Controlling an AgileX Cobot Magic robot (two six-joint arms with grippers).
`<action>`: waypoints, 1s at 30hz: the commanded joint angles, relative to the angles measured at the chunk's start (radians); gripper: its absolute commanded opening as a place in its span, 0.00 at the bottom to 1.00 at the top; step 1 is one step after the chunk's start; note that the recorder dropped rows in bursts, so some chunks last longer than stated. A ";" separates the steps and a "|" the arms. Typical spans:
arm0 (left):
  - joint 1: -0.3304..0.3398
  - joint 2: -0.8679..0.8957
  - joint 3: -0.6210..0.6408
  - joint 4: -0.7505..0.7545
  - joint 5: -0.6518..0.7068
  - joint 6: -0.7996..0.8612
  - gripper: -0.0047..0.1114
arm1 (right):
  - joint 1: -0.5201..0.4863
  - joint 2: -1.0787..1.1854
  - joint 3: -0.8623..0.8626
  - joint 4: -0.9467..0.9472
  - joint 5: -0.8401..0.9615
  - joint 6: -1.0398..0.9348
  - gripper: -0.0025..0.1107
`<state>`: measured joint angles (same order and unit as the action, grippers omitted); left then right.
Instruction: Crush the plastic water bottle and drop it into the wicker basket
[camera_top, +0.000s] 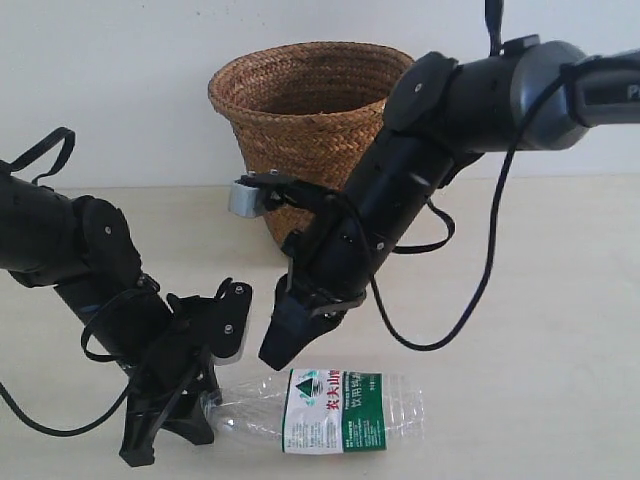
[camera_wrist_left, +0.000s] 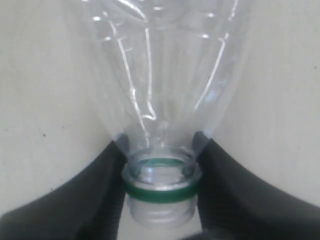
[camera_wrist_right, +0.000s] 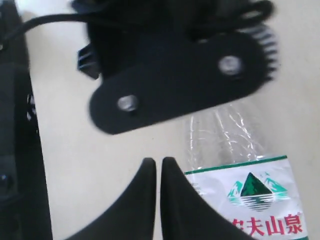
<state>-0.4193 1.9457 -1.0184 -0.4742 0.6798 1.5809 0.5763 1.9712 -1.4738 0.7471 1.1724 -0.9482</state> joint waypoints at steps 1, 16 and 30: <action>-0.003 -0.003 0.000 -0.014 -0.005 -0.010 0.08 | 0.001 -0.031 0.010 -0.030 0.003 -0.171 0.02; -0.003 -0.003 0.000 -0.014 -0.007 -0.009 0.08 | 0.001 0.015 0.226 -0.117 -0.210 -0.366 0.02; -0.003 -0.003 0.000 -0.014 -0.007 -0.018 0.08 | 0.001 0.153 0.224 -0.330 -0.274 -0.135 0.02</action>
<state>-0.4193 1.9457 -1.0184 -0.4893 0.6784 1.5786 0.5799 2.0751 -1.2690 0.5831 0.9458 -1.1282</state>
